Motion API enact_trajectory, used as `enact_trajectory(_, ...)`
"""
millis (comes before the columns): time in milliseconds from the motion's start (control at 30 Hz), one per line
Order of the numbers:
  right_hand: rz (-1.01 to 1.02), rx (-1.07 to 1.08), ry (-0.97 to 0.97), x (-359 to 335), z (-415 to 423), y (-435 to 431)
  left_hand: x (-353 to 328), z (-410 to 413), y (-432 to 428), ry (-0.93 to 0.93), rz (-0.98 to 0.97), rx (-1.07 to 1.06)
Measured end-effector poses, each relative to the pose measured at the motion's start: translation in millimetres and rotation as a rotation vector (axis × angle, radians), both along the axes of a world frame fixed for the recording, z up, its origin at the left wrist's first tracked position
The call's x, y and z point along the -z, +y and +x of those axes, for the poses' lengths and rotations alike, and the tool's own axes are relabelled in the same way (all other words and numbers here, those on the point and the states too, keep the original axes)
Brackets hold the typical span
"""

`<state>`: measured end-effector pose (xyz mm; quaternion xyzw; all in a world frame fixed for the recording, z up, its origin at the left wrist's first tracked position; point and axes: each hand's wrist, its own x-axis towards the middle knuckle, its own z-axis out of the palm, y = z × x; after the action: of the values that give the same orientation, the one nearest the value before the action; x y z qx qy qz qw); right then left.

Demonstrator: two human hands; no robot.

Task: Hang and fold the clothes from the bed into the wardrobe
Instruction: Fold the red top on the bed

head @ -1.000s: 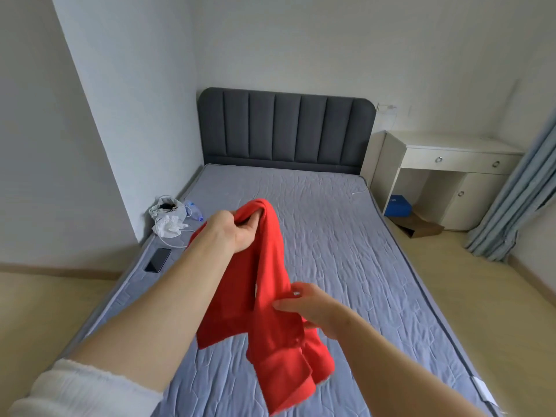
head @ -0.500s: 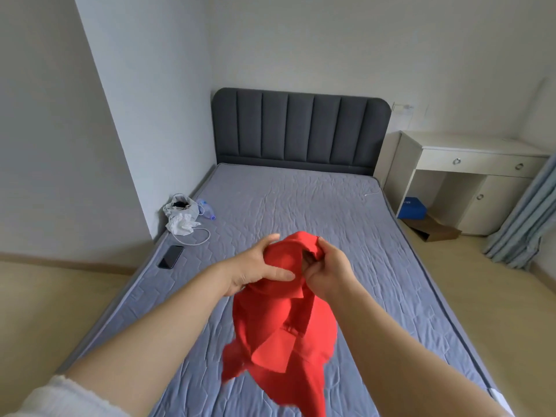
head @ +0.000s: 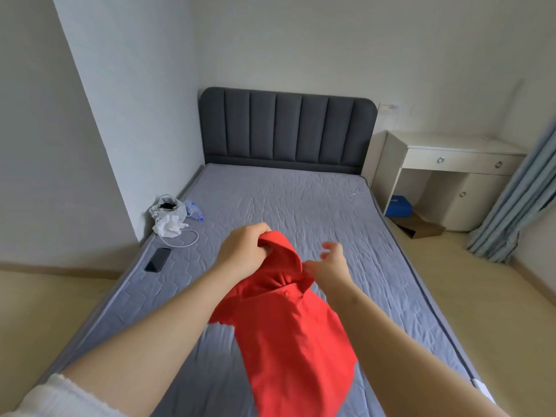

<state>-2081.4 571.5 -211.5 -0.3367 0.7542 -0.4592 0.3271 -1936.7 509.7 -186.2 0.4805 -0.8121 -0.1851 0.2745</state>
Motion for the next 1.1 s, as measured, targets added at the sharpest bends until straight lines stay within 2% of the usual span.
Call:
enact_trajectory(133,-0.064,-0.423,0.288,-4,2,4,-9,-6,1,0.001,0.044,0.277)
enact_trajectory(200,-0.058,-0.518,0.273,-1,2,3,-9,-5,-1,0.026,0.081,0.322)
enact_trajectory(267,-0.077,-0.46,0.186,0,2,4,-8,-1,-4,0.079,0.082,0.29)
enact_trajectory(333,-0.097,-0.356,0.196,0,2,2,-6,3,-8,0.092,0.057,0.243)
enact_trajectory(433,-0.164,-0.222,0.233,-2,1,-4,-2,11,-13,-0.024,0.071,0.135)
enact_trajectory(567,-0.267,-0.232,0.271,-9,6,-8,3,20,-20,-0.169,0.175,0.052)
enact_trajectory(633,-0.285,-0.21,0.354,-13,9,-11,2,18,-18,-0.075,0.238,0.121)
enact_trajectory(733,-0.302,-0.174,0.346,-17,8,-12,0,15,-10,0.259,0.389,0.241)
enact_trajectory(833,-0.216,-0.258,0.368,-22,9,-11,-2,14,-13,0.501,0.41,0.096)
enact_trajectory(900,-0.063,-0.406,0.514,-26,8,-12,-6,7,-16,0.442,0.266,0.05)
enact_trajectory(967,0.052,-0.537,0.609,-26,9,-12,-12,-3,-17,0.362,0.143,0.119)
enact_trajectory(1033,0.037,-0.523,0.48,-26,8,-9,-14,-8,-16,0.376,0.139,0.199)
enact_trajectory(1100,-0.058,-0.394,0.292,-28,4,-8,-13,-7,-19,0.454,0.215,0.249)
